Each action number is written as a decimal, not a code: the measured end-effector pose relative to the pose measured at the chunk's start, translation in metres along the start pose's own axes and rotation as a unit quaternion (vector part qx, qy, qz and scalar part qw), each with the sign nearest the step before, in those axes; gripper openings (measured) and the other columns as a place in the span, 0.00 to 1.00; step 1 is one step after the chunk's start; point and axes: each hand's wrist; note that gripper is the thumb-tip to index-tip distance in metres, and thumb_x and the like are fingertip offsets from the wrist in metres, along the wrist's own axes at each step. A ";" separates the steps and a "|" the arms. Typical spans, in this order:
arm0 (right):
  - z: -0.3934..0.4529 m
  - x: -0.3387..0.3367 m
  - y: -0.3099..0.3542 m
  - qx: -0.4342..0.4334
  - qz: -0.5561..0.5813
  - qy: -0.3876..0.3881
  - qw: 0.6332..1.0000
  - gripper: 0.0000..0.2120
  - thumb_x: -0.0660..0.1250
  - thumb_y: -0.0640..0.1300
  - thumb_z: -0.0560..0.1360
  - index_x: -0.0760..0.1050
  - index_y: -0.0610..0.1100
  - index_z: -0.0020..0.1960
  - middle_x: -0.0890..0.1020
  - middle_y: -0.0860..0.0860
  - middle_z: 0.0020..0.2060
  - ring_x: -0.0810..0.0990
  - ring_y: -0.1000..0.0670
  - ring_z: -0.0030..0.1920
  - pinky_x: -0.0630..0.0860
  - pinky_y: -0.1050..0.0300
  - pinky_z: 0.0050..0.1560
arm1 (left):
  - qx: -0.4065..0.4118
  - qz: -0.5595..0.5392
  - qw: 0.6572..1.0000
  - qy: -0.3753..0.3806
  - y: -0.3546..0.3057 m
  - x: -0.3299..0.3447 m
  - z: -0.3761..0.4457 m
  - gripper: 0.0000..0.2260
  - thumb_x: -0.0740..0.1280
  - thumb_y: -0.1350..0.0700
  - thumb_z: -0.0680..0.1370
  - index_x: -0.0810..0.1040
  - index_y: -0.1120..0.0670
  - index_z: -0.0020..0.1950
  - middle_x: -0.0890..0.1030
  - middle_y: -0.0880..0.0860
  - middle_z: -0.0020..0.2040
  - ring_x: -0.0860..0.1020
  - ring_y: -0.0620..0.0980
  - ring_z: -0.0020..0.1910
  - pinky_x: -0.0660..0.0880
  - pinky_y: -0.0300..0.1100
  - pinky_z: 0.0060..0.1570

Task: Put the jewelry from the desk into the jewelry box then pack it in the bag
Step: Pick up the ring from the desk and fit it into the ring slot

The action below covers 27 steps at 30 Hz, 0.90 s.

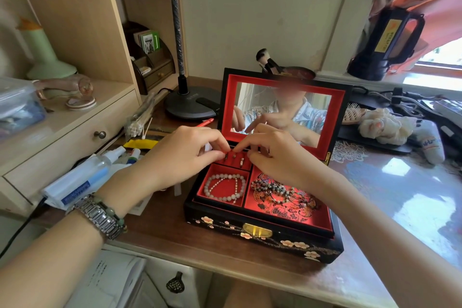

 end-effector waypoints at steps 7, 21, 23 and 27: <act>0.001 -0.005 0.006 0.019 0.118 0.033 0.992 0.08 0.71 0.47 0.73 0.82 0.49 0.52 0.83 0.57 0.45 0.78 0.55 0.42 0.74 0.67 0.44 | -0.007 -0.095 0.991 -0.090 -0.020 -0.014 0.007 0.02 0.70 0.54 0.74 0.82 0.49 0.46 0.80 0.40 0.38 0.77 0.33 0.37 0.69 0.24 0.37; 0.001 -0.002 -0.003 0.042 0.214 -0.026 0.975 0.05 0.71 0.45 0.72 0.83 0.45 0.45 0.86 0.50 0.38 0.83 0.55 0.37 0.79 0.62 0.39 | -0.012 -0.108 0.990 -0.095 -0.025 -0.015 0.008 0.02 0.71 0.54 0.73 0.82 0.49 0.45 0.81 0.42 0.39 0.77 0.34 0.37 0.70 0.25 0.35; 0.000 -0.005 -0.004 0.045 0.224 -0.035 0.973 0.05 0.71 0.44 0.72 0.83 0.43 0.45 0.86 0.50 0.37 0.80 0.61 0.32 0.74 0.70 0.34 | -0.018 -0.102 0.990 -0.094 -0.022 -0.013 0.007 0.02 0.72 0.54 0.73 0.82 0.48 0.44 0.81 0.40 0.36 0.77 0.36 0.34 0.71 0.26 0.34; 0.001 -0.006 -0.005 0.046 0.208 -0.041 0.976 0.05 0.72 0.44 0.72 0.83 0.43 0.45 0.86 0.50 0.37 0.78 0.64 0.31 0.72 0.73 0.33 | -0.034 -0.103 0.992 -0.070 -0.015 -0.004 0.005 0.02 0.72 0.54 0.72 0.82 0.49 0.44 0.79 0.32 0.33 0.76 0.38 0.30 0.74 0.30 0.32</act>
Point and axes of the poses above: each hand's wrist, its own z-axis towards the middle knuckle, its own x-axis out of the palm, y = z × x
